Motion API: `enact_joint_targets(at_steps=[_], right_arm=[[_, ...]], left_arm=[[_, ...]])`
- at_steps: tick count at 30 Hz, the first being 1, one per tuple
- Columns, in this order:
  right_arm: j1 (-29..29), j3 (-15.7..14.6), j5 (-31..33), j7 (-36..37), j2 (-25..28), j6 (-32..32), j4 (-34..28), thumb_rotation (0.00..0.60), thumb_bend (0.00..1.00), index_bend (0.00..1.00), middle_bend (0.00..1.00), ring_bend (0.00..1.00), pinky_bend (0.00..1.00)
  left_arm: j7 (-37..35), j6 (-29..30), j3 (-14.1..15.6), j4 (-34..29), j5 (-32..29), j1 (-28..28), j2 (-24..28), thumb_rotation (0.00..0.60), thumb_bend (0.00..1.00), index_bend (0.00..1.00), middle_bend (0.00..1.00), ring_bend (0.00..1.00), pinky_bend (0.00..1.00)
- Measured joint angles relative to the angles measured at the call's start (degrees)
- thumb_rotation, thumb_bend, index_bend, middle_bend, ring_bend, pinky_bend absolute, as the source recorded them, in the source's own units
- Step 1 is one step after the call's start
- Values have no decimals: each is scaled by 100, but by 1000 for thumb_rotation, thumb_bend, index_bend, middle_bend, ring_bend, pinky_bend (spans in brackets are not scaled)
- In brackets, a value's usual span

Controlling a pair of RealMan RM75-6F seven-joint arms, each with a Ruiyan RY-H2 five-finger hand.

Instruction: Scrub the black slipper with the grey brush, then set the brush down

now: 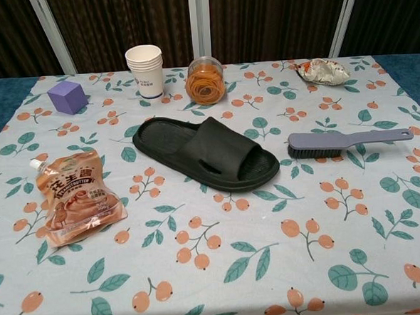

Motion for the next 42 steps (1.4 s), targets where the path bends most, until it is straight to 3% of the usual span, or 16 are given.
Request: enact_joint_targets(at_steps=[13,19,27,35,42], right_arm=[[14,-13,-41,145,50,-43,-10,600,55,0,93,0,50],[254,74,-1,123,105,-385,-30,600,50,0,145,27,62],[1099,311,370,56,85,-1801,27,600,48,17,180,44,88],[2308,586,1120,-35,-439,-3532,717,600,44,197,325,173,155],[2920,598,1612,-253,-971,-4343,1411,600,44,298,393,223,196]], left_arm=[[81,131,-18,5,-18,70,-79,600,84,148,159,101,161],[25,160,3,44,15,94,-95,600,85,148,159,101,161],[-95,122,37,129,17,112,-123,600,84,148,159,101,161],[-188,68,42,197,-11,112,-150,600,84,148,159,100,161],[-227,34,50,222,-50,127,-153,600,85,148,159,101,161]])
